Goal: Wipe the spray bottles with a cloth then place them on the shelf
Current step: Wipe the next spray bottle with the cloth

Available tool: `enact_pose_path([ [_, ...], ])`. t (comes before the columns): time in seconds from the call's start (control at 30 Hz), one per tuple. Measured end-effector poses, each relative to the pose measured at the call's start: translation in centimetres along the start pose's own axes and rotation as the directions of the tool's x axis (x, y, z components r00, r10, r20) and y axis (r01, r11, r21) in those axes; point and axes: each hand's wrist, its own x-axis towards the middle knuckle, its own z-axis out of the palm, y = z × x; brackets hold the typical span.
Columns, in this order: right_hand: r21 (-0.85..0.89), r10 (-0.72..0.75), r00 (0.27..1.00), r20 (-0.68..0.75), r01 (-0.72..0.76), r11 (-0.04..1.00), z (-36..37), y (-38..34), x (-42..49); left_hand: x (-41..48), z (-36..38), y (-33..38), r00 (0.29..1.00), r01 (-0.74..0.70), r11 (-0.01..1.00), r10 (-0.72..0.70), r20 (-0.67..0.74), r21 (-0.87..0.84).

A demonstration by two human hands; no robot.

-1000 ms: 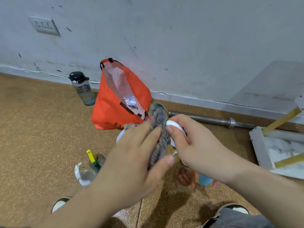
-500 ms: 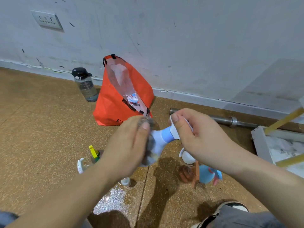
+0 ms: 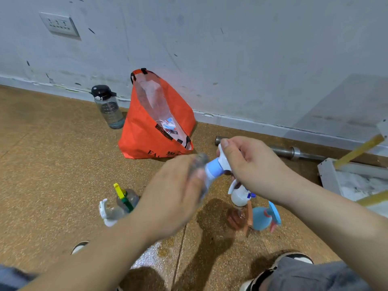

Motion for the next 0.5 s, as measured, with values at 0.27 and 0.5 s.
enact_pose_path([
  [0.27, 0.073, 0.037, 0.999, -0.019, -0.036, 0.997, 0.2, -0.1, 0.3, 1.5, -0.5, -3.2, 0.967, 0.242, 0.927, -0.256, -0.009, -0.285],
  [0.5, 0.165, 0.108, 0.993, -0.037, -0.101, 0.981, 0.4, 0.4, 0.5, -0.1, 1.5, -1.3, 0.997, -0.059, 0.991, 0.065, -0.048, 0.122],
])
